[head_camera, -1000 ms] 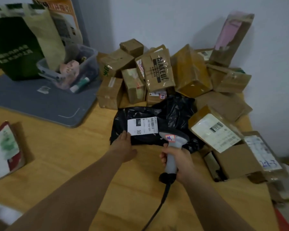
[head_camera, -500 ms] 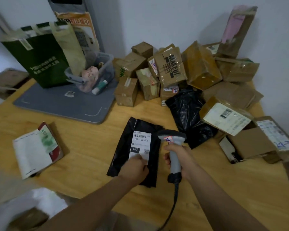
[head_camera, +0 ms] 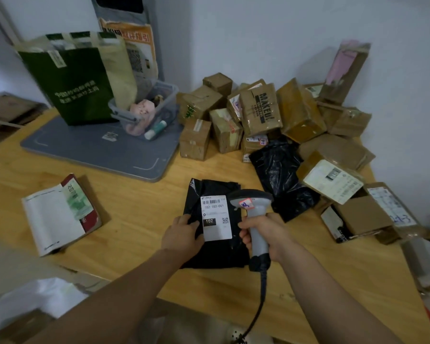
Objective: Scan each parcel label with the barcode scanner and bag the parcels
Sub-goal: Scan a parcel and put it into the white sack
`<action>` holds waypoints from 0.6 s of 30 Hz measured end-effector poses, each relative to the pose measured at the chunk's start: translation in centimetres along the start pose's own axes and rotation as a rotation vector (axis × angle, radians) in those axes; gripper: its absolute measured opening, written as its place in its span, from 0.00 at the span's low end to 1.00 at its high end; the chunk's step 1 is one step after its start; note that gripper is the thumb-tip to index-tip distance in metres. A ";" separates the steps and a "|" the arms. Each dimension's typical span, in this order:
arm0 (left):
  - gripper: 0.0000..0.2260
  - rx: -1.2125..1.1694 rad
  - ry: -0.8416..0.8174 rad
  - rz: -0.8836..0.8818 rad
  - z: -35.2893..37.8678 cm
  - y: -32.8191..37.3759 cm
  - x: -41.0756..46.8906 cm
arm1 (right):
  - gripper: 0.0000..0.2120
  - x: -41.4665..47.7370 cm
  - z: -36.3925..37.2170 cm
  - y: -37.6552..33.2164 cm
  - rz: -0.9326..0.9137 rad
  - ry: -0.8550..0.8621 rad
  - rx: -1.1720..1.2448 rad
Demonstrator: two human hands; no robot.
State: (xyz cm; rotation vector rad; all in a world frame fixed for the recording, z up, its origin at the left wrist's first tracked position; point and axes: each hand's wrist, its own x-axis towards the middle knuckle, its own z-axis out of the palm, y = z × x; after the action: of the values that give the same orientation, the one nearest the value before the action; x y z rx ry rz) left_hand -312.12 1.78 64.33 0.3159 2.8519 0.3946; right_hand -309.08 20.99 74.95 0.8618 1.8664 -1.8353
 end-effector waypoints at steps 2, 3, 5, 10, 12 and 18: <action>0.20 -0.022 0.007 -0.027 -0.7 -0.2 0.3 | 0.03 -0.6 0.5 -0.5 -0.022 0.005 -0.051; 0.20 -0.042 0.016 -0.040 -1.1 -0.3 0.5 | 0.03 -0.9 0.8 -0.7 -0.031 0.006 -0.075; 0.18 -0.087 0.037 -0.068 -1.8 -0.3 0.7 | 0.04 -1.4 1.3 -1.1 -0.045 0.012 -0.122; 0.17 -0.153 0.082 -0.106 -2.9 -0.5 1.1 | 0.04 -2.0 2.1 -1.9 -0.071 0.042 -0.193; 0.17 -0.180 0.083 -0.119 -3.1 -0.6 1.2 | 0.04 -2.1 2.2 -2.0 -0.072 0.043 -0.230; 0.16 -0.205 0.086 -0.146 -3.3 -1.2 1.3 | 0.04 -1.9 2.5 -2.2 -0.068 0.043 -0.302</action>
State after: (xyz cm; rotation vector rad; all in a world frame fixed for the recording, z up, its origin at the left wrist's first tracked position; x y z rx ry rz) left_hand -314.42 0.14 66.77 0.0533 2.8611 0.6788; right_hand -309.49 18.31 77.66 0.7427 2.1515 -1.5265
